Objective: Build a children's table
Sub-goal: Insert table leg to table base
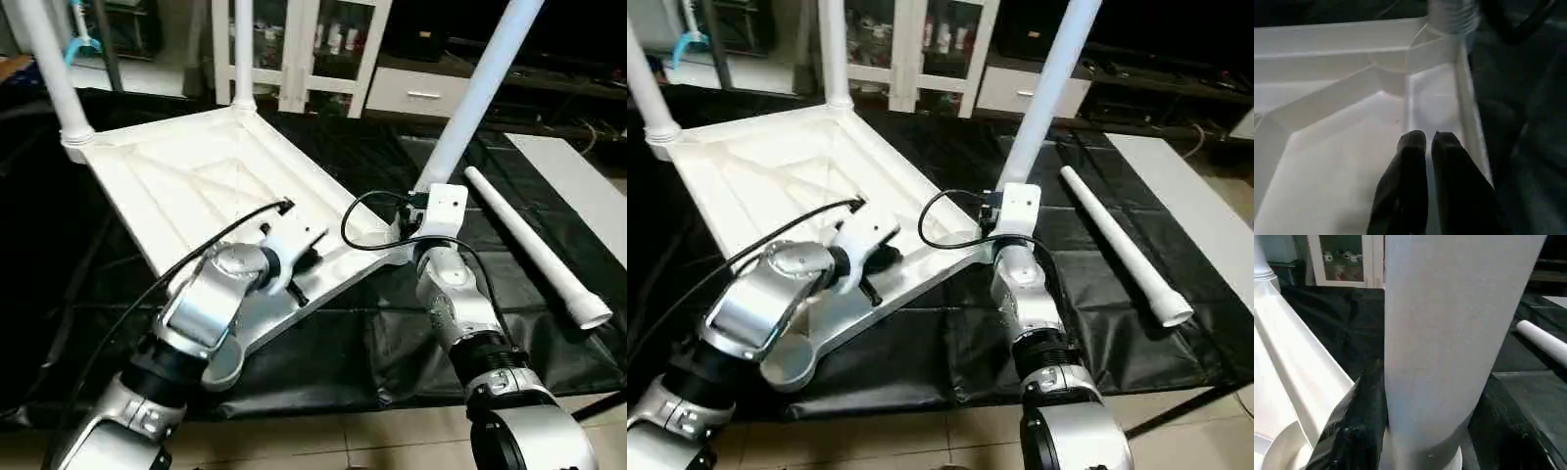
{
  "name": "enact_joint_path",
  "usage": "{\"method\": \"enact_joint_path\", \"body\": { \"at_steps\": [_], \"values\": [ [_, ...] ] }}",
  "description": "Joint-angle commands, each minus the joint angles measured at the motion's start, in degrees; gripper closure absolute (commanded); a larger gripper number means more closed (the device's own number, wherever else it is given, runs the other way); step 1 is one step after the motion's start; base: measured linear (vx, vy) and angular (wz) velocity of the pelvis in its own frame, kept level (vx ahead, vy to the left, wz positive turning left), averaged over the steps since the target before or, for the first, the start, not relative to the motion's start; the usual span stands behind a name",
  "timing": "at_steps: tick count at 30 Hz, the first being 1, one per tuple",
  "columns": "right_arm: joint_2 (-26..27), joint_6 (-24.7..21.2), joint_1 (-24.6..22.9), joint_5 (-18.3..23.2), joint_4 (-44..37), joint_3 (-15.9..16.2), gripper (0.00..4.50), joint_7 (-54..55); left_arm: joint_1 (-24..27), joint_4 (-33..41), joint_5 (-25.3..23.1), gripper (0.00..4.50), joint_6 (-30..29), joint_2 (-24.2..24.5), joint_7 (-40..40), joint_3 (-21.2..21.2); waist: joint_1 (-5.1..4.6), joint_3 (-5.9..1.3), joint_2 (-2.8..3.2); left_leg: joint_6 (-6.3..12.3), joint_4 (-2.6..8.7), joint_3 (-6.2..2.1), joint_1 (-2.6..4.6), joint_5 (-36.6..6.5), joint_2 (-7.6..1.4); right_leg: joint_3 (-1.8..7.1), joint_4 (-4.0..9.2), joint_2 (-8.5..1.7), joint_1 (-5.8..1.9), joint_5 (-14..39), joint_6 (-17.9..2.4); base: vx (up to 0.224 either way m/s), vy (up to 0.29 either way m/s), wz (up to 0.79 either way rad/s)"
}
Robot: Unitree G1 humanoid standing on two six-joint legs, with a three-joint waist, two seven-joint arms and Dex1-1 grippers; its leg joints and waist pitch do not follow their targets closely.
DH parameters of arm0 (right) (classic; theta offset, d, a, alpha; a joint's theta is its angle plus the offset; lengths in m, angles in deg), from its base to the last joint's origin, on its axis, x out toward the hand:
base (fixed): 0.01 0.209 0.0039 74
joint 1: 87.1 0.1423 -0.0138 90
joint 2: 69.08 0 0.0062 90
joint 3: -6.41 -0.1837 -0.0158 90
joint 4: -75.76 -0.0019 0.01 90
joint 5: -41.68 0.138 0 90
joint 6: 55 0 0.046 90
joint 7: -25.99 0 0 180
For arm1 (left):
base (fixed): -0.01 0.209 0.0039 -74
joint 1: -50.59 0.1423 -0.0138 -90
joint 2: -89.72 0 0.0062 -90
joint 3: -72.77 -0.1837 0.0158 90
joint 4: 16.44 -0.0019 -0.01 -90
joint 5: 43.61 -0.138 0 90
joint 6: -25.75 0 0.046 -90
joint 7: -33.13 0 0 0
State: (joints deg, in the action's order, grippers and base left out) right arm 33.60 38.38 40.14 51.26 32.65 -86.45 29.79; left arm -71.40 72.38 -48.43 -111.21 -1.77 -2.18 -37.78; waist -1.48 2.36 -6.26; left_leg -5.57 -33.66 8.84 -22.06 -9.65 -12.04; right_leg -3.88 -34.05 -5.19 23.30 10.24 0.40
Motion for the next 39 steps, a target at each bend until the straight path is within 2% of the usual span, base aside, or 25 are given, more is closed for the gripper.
{"method": "enact_joint_path", "body": {
  "at_steps": [1, 4, 9, 11, 15, 21, 30, 31, 32, 35, 39],
  "values": [
    [-0.01, -2.56, -2.61, -0.25, 4.70, 0.40, 2.65, -1.57, -0.06, 1.13, -0.09, 3.67, 0.58, 0.11, -0.08, -1.39, -0.33, -2.84, 1.47, -2.86, 4.79, 0.08, 0.65, -26.15, -0.62, 1.62, 4.71, -1.72, -1.06, 21.61, -5.09, 0.000, 0.000, 0.00],
    [-0.11, -2.50, -2.32, -0.53, 3.90, 0.26, 2.65, -3.53, 0.23, 1.39, -0.14, 3.67, 0.94, 0.72, -1.13, -1.48, -0.51, -2.89, 1.27, -2.74, 4.77, 0.16, 0.62, -25.36, -0.66, 1.69, 4.66, -1.68, -1.06, 20.92, -5.24, 0.000, 0.000, 0.00],
    [-0.21, -3.33, -1.59, 0.10, 3.05, 0.31, 2.65, -7.27, 1.38, 4.10, 1.64, 3.67, 1.82, 2.28, -5.77, -4.28, -0.89, -2.91, 1.44, -2.64, 4.80, 0.19, 0.65, -24.90, -0.83, 1.79, 4.35, -1.70, -1.10, 19.17, -6.54, 0.000, 0.000, 0.00],
    [-0.39, -4.70, -1.03, 0.99, 2.44, 0.06, 2.65, -9.05, 2.11, 5.15, 2.42, 3.67, 1.56, 2.05, -6.57, -5.43, -1.24, -2.95, 1.42, -2.58, 4.79, 0.24, 0.49, -24.17, -0.84, 1.87, 4.14, -1.69, -1.30, 17.63, -7.28, 0.000, 0.000, 0.00],
    [-1.58, -8.14, -0.11, 2.38, 0.90, -0.35, 2.65, -12.10, 2.11, 4.99, 2.56, 3.67, 1.20, 1.35, -6.08, -5.90, -1.50, -3.02, 1.27, -2.04, 4.67, 0.39, 0.31, -22.91, -0.77, 1.88, 4.14, -1.68, -1.52, 17.38, -7.35, 0.000, 0.000, 0.00],
    [-3.29, -10.21, 0.66, 2.17, -0.37, -0.23, 2.65, -15.03, 1.59, 3.88, 1.70, 3.67, 1.91, 0.34, -4.37, -5.11, -1.32, -3.06, 1.14, -1.89, 4.48, 0.63, 0.51, -21.24, -0.86, 1.99, 4.19, -1.61, -1.36, 16.71, -7.55, 0.000, 0.000, 0.00],
    [-4.71, -12.94, -0.98, 1.78, -3.74, 0.56, 2.65, -18.99, 0.16, -1.56, -0.77, 3.67, 5.57, -2.80, 3.21, -3.97, -0.91, -3.34, 0.99, -0.90, 4.17, 0.91, 0.48, -17.89, -0.84, 2.10, 3.91, -1.59, -1.72, 13.63, -7.97, 0.000, 0.000, 0.00],
    [-5.00, -12.99, -1.27, 1.80, -4.01, 0.51, 2.65, -19.41, 0.47, -1.68, -0.28, 3.67, 4.94, -3.57, 3.21, -3.90, -0.82, -3.37, 0.41, -0.48, 4.08, 1.04, 0.35, -16.39, -0.83, 2.11, 3.71, -1.62, -1.90, 12.78, -8.13, 0.000, 0.000, 0.00],
    [-5.18, -13.09, -1.48, 1.80, -4.23, 0.37, 2.65, -19.69, 0.75, -1.66, 0.18, 3.50, 4.36, -4.18, 3.07, -3.79, -0.75, -3.42, 0.58, -0.33, 4.10, 1.05, 0.31, -15.40, -0.91, 2.13, 3.61, -1.67, -1.95, 11.94, -8.39, 0.000, 0.000, 0.00],
    [-5.86, -13.33, -1.89, 1.72, -4.32, -0.17, 2.65, -19.68, 1.65, -1.16, 1.14, 3.31, 2.39, -6.25, 3.13, -4.10, -0.72, -3.50, 0.30, 0.05, 3.87, 1.33, 0.35, -13.83, -0.91, 2.14, 3.48, -1.59, -1.96, 10.61, -8.82, 0.000, 0.000, 0.00],
    [-6.13, -13.80, -2.11, 1.69, -4.76, -0.50, 2.65, -19.74, 1.87, -2.10, 1.97, 2.91, 2.12, -7.94, 4.17, -3.48, -0.63, -3.42, 0.30, 0.41, 3.82, 1.43, 0.53, -14.84, -0.90, 2.15, 3.77, -1.59, -1.76, 12.61, -8.45, 0.000, 0.000, 0.00]
  ]
}}
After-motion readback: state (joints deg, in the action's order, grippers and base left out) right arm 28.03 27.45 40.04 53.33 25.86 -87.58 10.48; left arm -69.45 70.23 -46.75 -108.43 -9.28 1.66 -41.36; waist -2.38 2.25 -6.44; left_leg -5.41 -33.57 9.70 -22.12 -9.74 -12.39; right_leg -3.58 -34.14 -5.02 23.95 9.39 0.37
